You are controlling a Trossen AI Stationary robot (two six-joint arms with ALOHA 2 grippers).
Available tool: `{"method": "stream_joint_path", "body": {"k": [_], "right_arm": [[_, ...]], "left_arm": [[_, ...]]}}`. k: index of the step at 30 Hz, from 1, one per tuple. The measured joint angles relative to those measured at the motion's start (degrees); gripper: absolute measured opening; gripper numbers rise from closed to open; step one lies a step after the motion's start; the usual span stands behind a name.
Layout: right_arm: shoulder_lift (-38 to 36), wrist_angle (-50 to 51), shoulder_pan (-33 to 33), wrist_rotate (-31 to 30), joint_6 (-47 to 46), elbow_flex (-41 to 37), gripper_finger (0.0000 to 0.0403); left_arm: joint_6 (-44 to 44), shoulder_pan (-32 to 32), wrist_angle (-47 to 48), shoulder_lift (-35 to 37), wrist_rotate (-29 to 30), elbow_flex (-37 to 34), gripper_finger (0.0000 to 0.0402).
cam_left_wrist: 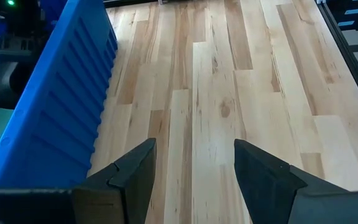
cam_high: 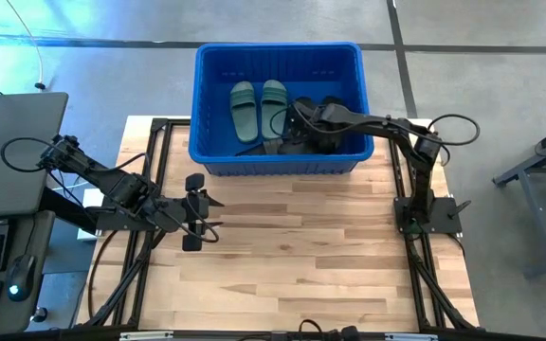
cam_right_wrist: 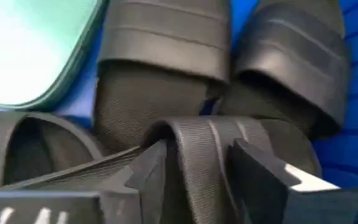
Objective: Pick and place slides into bin
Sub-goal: Put the black slide into the bin, then return to Home Position
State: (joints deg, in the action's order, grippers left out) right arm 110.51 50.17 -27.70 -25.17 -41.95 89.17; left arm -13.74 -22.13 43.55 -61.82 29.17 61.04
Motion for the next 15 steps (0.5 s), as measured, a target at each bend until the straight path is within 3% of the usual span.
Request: {"method": "stream_joint_path", "body": {"k": [7, 15], "right_arm": [[-3.83, 0.06, 0.53, 5.75, 0.28, 0.0, 0.0195], [-18.56, -8.45, 3.25, 6.55, 6.03, 0.0, 0.019]], "left_arm": [[0.0, 0.0, -0.03, 0.0, -0.01, 0.0, 0.02], [1.52, -0.01, 0.11, 0.0, 0.06, 0.0, 0.02]]}}
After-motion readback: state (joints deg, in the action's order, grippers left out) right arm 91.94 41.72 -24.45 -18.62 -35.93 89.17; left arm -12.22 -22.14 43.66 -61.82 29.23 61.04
